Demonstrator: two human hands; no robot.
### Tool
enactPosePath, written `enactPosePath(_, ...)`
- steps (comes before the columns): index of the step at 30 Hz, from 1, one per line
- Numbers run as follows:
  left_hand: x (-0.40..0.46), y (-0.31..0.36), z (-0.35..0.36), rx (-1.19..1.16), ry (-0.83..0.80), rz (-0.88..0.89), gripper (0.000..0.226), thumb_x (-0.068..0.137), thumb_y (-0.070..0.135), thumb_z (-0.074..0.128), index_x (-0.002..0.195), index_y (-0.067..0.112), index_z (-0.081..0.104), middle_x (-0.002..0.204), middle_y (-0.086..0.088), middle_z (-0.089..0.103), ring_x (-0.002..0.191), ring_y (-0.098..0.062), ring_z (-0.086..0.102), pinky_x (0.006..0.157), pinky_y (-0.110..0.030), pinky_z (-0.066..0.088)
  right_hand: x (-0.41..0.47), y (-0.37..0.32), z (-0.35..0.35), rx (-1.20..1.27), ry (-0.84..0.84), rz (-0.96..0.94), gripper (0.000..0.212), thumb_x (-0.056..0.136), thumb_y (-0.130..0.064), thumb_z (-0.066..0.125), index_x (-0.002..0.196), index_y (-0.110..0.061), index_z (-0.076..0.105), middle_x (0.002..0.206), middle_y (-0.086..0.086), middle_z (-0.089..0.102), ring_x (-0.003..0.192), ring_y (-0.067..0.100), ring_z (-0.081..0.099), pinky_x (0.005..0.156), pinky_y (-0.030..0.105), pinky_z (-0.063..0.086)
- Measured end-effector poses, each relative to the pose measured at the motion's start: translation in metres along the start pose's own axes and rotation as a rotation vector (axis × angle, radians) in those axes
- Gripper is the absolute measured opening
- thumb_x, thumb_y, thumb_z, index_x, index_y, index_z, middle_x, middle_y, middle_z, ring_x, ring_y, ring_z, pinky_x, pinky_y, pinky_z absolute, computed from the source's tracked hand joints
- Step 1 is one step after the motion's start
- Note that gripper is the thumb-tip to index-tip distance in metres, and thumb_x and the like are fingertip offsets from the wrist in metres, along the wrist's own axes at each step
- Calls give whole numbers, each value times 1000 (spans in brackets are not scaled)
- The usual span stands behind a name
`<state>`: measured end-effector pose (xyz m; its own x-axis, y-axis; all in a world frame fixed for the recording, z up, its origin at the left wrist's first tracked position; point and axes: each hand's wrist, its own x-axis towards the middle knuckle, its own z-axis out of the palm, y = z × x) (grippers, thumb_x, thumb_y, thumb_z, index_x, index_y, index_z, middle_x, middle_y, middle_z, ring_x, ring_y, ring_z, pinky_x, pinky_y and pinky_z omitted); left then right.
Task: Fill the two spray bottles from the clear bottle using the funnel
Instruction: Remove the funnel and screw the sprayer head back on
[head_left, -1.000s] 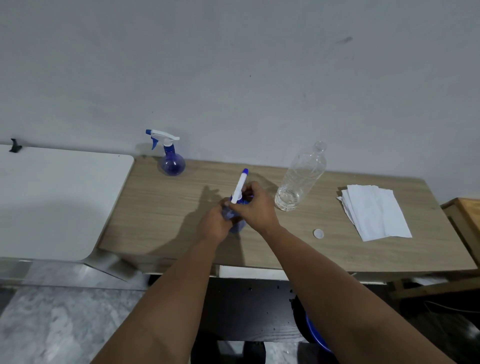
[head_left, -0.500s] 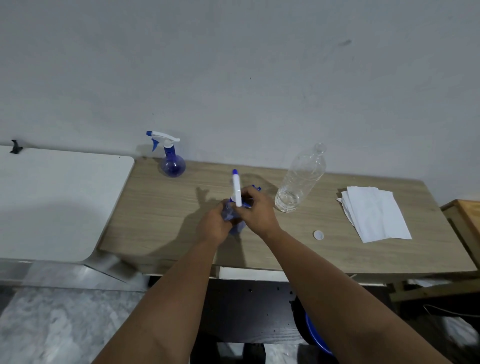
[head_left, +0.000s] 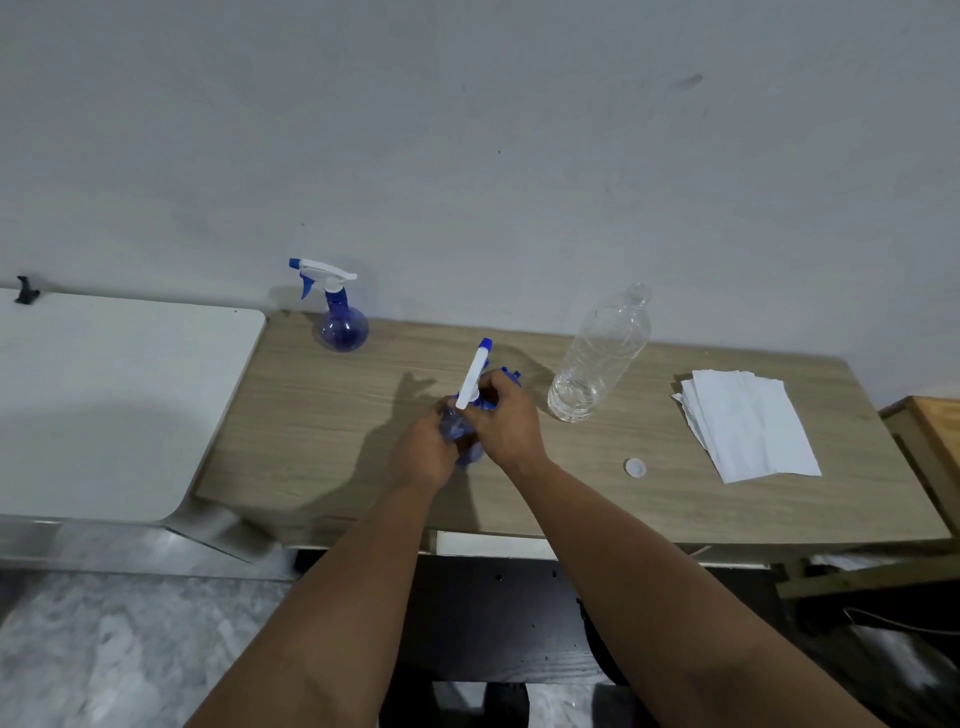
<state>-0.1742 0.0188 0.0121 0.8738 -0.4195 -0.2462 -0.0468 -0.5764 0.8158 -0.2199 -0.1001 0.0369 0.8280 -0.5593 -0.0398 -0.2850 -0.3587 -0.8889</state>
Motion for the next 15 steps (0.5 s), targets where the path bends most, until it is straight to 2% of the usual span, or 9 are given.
enactPosePath(2,0,2,0,7,0,-1,38,88,21,64,124,30,59,107,0,71,96,-24,67,89,-41,53,1,0,1,-29,11,-5,18,85,-21,81,90,-14,65,85,-2,70,78,14,65,67,16,48)
enactPosePath(6,-2,1,1,23,-6,13,39,88,26,68,123,37,57,102,9,71,93,-18,68,84,-37,54,1,0,1,-74,0,-31,12,86,-21,79,88,-13,70,85,1,70,78,16,65,72,29,53)
enactPosePath(8,-3,-3,4,26,15,-4,35,89,29,66,121,41,57,98,12,69,92,-18,68,84,-37,54,2,2,1,-63,5,-11,14,84,-21,80,89,-12,71,85,1,71,80,17,67,73,29,54)
enactPosePath(11,-6,-2,7,17,46,-34,28,90,39,63,117,40,59,97,7,71,89,-20,68,86,-42,55,0,3,2,-34,22,12,18,82,-19,83,93,-10,72,87,-1,73,79,12,67,69,16,49)
enactPosePath(13,-8,0,8,61,74,-19,34,93,32,62,126,33,58,103,3,71,93,-23,68,85,-37,53,0,5,4,0,37,26,20,83,-18,84,98,-11,74,90,-3,74,80,6,66,69,10,46)
enactPosePath(15,-12,3,6,116,93,18,37,95,25,60,132,27,56,110,2,69,101,-22,66,86,-34,52,-2,7,4,22,48,31,21,83,-18,84,100,-11,74,91,-4,74,81,3,67,70,9,47)
